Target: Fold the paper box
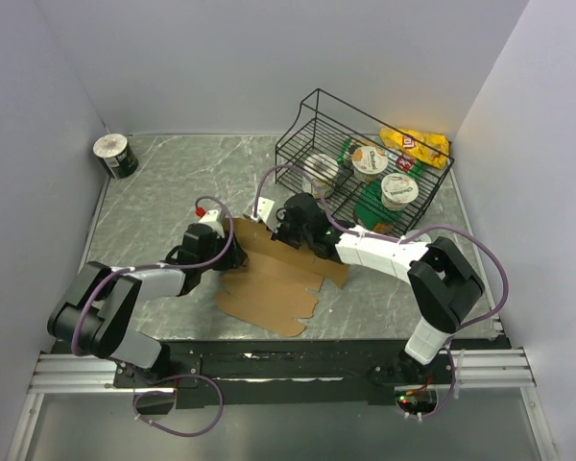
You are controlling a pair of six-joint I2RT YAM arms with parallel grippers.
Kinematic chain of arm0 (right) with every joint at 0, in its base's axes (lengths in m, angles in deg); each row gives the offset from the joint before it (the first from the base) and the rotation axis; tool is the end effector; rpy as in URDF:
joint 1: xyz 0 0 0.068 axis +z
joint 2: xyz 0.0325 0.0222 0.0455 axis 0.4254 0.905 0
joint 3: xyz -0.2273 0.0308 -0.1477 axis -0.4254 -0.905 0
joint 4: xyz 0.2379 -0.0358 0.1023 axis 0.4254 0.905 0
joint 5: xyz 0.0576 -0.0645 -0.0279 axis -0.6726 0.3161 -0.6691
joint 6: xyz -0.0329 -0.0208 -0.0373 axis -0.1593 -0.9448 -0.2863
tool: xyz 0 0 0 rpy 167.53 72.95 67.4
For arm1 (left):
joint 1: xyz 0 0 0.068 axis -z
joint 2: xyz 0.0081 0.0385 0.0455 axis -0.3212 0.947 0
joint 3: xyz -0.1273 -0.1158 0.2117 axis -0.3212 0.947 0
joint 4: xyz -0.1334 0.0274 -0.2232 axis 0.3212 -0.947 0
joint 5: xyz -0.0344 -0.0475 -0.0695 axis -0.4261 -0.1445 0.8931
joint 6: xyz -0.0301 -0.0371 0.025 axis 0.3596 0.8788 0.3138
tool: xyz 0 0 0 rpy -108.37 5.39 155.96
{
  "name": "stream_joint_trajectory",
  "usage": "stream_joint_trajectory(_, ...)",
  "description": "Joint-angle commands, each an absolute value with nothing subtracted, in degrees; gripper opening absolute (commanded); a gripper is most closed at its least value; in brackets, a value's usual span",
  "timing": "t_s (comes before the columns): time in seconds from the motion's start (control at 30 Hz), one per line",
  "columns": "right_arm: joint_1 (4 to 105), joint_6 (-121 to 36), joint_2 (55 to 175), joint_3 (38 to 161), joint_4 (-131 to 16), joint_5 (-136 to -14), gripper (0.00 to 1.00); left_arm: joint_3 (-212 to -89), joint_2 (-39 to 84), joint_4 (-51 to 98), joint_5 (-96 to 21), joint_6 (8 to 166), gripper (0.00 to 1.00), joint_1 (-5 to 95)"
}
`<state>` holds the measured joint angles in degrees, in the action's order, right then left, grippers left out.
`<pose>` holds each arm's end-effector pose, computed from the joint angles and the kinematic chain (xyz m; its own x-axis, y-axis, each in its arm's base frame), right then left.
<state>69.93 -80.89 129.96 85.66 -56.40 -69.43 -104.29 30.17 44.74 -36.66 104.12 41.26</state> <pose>0.2635 0.2632 0.2240 0.0220 -0.7113 -0.7025 -0.8354 0.3730 -0.4038 0.2404 -0.1058 0.1401 -0.6961 -0.2180 -0.6841 0.1921 0.8615 -0.4700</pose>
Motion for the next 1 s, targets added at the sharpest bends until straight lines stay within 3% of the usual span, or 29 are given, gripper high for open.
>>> stream_joint_trajectory(0.0, 70.4, -79.9, 129.9, 88.0, -57.2, -69.5, 0.00, -107.8, 31.2, 44.1, -45.6, 103.4, 0.53, 45.1)
stream_joint_trajectory(0.23, 70.4, -79.8, 129.9, 88.4, -57.0, -69.6, 0.00, -107.6, 32.0, 42.4, -51.7, 106.1, 0.53, 47.0)
stream_joint_trajectory(0.4, 70.4, -79.6, 130.1, 88.4, -57.1, -69.4, 0.00, -106.6, 31.3, 46.9, -50.1, 108.7, 0.38, 48.5)
stream_joint_trajectory(0.63, 70.5, -78.9, 130.1, 88.2, -57.7, -68.7, 0.00, -109.9, 34.3, 44.6, -58.1, 109.2, 0.18, 56.1)
stream_joint_trajectory(0.8, 70.5, -78.3, 129.8, 87.6, -58.0, -68.2, 0.00, -114.4, 37.2, 39.7, -66.3, 110.5, 0.10, 62.8)
stream_joint_trajectory(0.97, 70.8, -77.9, 129.1, 86.4, -59.9, -67.4, 0.00, -117.7, 39.0, 37.8, -71.3, 113.2, 0.09, 66.7)
